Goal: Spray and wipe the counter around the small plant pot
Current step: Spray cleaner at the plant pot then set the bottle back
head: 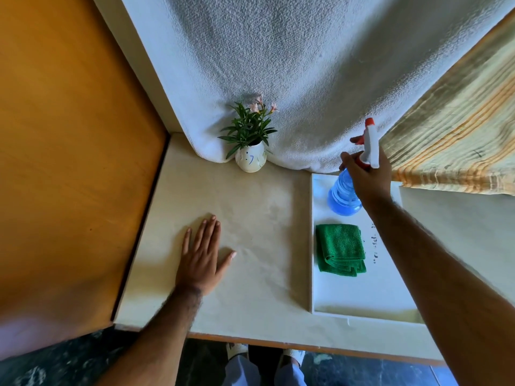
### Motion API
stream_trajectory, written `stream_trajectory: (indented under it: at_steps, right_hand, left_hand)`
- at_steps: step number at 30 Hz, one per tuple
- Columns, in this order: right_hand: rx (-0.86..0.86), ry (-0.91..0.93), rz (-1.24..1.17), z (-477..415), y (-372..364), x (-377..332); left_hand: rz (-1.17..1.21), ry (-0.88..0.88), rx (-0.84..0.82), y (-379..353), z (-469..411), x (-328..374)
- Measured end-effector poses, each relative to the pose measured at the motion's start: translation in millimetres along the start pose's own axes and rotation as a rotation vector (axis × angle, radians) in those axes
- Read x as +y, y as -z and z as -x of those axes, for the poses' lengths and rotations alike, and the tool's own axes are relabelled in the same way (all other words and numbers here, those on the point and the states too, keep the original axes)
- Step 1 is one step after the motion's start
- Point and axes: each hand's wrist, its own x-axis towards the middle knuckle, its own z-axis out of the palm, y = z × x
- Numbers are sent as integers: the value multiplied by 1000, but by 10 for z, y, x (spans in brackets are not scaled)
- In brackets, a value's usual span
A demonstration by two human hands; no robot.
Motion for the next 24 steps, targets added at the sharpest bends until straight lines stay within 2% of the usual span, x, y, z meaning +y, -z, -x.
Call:
stream_trajectory:
  at_steps: [4,12,20,24]
  right_hand:
    - [-155,-3,49,129,-147,-355]
    - [-483,-325,80,612,-940,-405]
    - [-488,-372,210,622,-1338,-353]
    - [-418,-346,341,574,-1428,-370]
  left_hand:
    - [6,3,-7,6,-4,-3]
    - [8,5,46,21,-2,8]
    - [7,0,57,10,-18,5]
    - [21,11,33,-3,-20,3]
